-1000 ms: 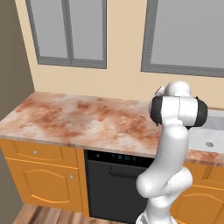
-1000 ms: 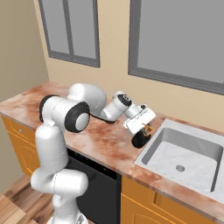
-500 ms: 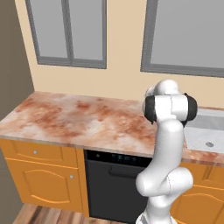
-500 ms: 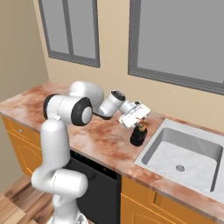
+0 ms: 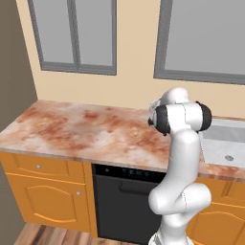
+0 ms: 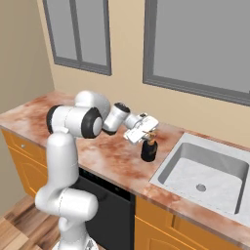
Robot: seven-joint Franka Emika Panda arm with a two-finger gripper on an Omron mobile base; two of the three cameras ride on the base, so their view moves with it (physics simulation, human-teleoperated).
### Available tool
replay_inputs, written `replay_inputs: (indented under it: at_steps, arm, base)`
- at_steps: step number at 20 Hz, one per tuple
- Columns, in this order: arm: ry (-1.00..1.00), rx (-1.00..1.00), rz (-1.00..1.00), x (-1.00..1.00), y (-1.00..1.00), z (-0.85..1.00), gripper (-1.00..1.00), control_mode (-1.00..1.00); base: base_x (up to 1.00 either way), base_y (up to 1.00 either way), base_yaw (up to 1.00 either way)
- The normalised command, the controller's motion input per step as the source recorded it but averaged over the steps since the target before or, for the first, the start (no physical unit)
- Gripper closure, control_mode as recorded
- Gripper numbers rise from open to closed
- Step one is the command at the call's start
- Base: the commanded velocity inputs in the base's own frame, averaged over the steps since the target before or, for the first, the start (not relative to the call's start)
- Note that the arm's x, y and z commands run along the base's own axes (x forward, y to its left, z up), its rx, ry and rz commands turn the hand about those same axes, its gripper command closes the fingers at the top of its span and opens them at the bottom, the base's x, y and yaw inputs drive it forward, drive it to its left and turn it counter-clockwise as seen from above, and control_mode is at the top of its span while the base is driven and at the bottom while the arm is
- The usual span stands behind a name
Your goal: Restock the sink supplies by placing the sponge and soap dispenser on the counter and next to the sink. Make sure the soap dispenser is upright.
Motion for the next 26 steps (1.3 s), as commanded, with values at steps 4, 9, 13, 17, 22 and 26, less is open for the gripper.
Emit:
replay_inputs:
  at_steps: [4, 9, 13, 17, 22, 26]
  arm:
    - [0.04, -0.16, 0.00, 0.16, -0.02, -0.28, 1.00, -1.00]
    - [0.06, -0.16, 0.00, 0.23, 0.00, -0.60, 1.00, -1.00]
    - [0.05, -0.21, 0.00, 0.04, 0.03, -0.63, 1.00, -1.00]
    - [0.06, -0.13, -0.01, 0.00, 0.06, -0.37, 1.00, -1.00]
    - [0.00, -0.02, 0.00, -0.01, 0.01, -0.10, -1.00, -1.00]
    - [0.00, 0.00, 0.00, -0.08, -0.01, 0.00, -1.00, -1.00]
  base:
    - [0.00, 0.00, 0.00]
    - [0.00, 0.00, 0.00]
    - [0.00, 0.00, 0.00]
    - [0.00, 0.00, 0.00]
    - [0.00, 0.00, 0.00]
    - [0.00, 0.00, 0.00]
